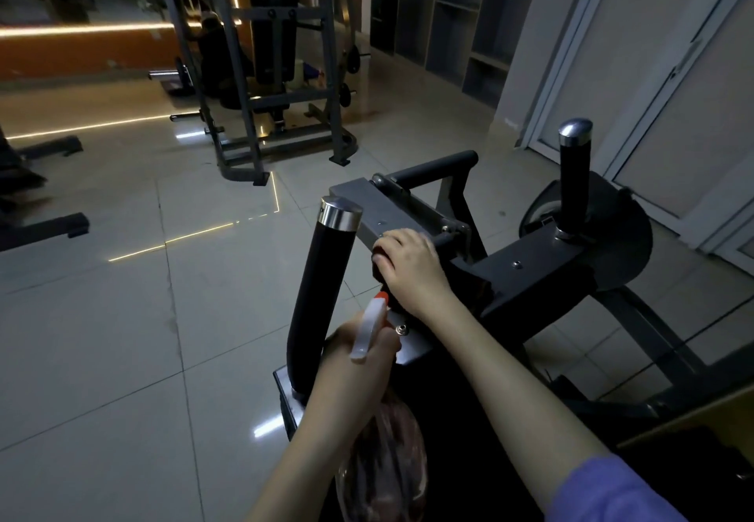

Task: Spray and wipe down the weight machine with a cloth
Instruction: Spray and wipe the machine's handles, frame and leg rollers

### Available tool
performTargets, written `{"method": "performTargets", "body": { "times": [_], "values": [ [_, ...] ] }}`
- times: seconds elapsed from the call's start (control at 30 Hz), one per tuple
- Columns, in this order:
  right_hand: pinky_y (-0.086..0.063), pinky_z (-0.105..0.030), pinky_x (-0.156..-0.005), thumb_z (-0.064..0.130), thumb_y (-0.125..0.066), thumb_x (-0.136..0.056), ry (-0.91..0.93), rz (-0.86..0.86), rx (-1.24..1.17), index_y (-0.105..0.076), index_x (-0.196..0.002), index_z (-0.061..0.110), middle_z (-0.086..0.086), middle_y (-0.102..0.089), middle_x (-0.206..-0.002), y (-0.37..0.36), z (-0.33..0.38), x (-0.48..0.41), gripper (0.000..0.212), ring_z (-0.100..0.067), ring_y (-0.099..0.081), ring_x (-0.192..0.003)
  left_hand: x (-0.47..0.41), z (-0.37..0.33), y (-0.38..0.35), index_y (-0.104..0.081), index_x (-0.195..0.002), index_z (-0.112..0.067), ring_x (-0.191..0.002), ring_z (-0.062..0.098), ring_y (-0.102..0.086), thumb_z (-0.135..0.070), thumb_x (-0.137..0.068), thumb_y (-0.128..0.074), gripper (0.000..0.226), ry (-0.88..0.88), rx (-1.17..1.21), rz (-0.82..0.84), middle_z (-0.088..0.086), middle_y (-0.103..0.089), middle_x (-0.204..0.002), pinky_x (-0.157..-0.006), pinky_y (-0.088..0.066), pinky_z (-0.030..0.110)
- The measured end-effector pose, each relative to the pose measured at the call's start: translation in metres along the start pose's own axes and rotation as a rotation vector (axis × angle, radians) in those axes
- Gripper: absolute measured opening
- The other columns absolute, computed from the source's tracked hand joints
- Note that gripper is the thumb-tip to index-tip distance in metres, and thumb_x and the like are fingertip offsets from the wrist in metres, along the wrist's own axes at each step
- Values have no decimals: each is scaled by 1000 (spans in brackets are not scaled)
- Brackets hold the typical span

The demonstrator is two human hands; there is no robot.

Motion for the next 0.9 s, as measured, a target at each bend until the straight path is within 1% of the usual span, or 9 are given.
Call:
{"method": "performTargets", "body": {
  "times": [0.13,0.2,0.3,0.37,0.43,0.5,0.67,0.8,0.9],
  "values": [
    [-25,-40,-114,4,-54,-89,61,-10,-157,-54,-129,9,-10,-41,-143,7,-2,19,40,-26,-33,-134,-5,7,-1,-50,-67,-52,-65,28,-49,-34,-73,-41,21,63,62,7,24,-48,-72,-63,-40,43],
    [-25,-36,-114,3,-57,-87,28,-3,-247,-54,-129,9,-7,-40,-145,10,-7,27,43,-23,-31,-136,-6,6,-3,-49,-70,-44,-63,37,-44,-33,-75,-41,15,53,75,38,26,-44,-70,-60,-40,49],
    [-32,-38,-109,21,-69,-81,40,-32,-227,-56,-124,11,-6,-44,-138,13,-10,32,46,-22,-37,-131,-7,8,-1,-49,-71,-47,-62,38,-44,-33,-74,-40,18,34,17,28,22,-46,-68,-56,-38,46],
    [-25,-42,-112,37,-70,-79,47,31,-29,-52,-126,16,-6,-44,-135,1,-6,20,55,-24,-37,-129,-6,12,-2,-45,-66,-34,-53,27,-35,-30,-74,-41,10,55,60,27,12,-37,-60,-53,-34,47],
    [-27,-45,-108,38,-71,-78,34,21,93,-58,-117,16,-9,-53,-120,-5,0,6,47,-29,-47,-119,-8,15,-3,-41,-64,-32,-56,21,-34,-29,-76,-42,11,57,67,30,7,-35,-61,-56,-32,44],
    [-43,-44,-89,28,-79,-71,43,-107,97,-66,-92,12,-10,-61,-90,-1,6,0,30,-32,-59,-89,-10,15,-4,-43,-64,-38,-58,22,-37,-30,-76,-41,14,51,56,35,9,-36,-63,-59,-34,45],
    [-35,-34,-88,15,-63,-85,83,-124,-163,-65,-90,10,-5,-62,-92,1,6,4,7,-25,-55,-93,-11,19,-4,-47,-71,-39,-59,34,-41,-30,-78,-43,11,35,47,32,15,-38,-64,-59,-42,59],
    [-41,-15,-80,6,-56,-90,-160,-373,-571,-64,-94,5,-5,-62,-94,32,-20,9,9,-19,-56,-89,-11,32,-3,-53,-108,-41,-66,23,-55,-37,-74,-42,36,102,37,19,2,-52,-66,-63,-44,38],
    [-27,3,-84,11,-52,-93,-367,-627,-559,-62,-107,5,-9,-59,-110,52,-42,28,19,-23,-53,-105,-10,34,-4,-54,-111,-37,-62,13,-50,-37,-74,-42,38,128,28,29,-5,-51,-66,-61,-40,30]
  ]
}}
Point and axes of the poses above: each hand's wrist, its own x-axis away from the middle knuckle, its own y-axis out of the back of the hand, z = x × y, the point moved 9 cm from there along -x, towards the middle knuckle
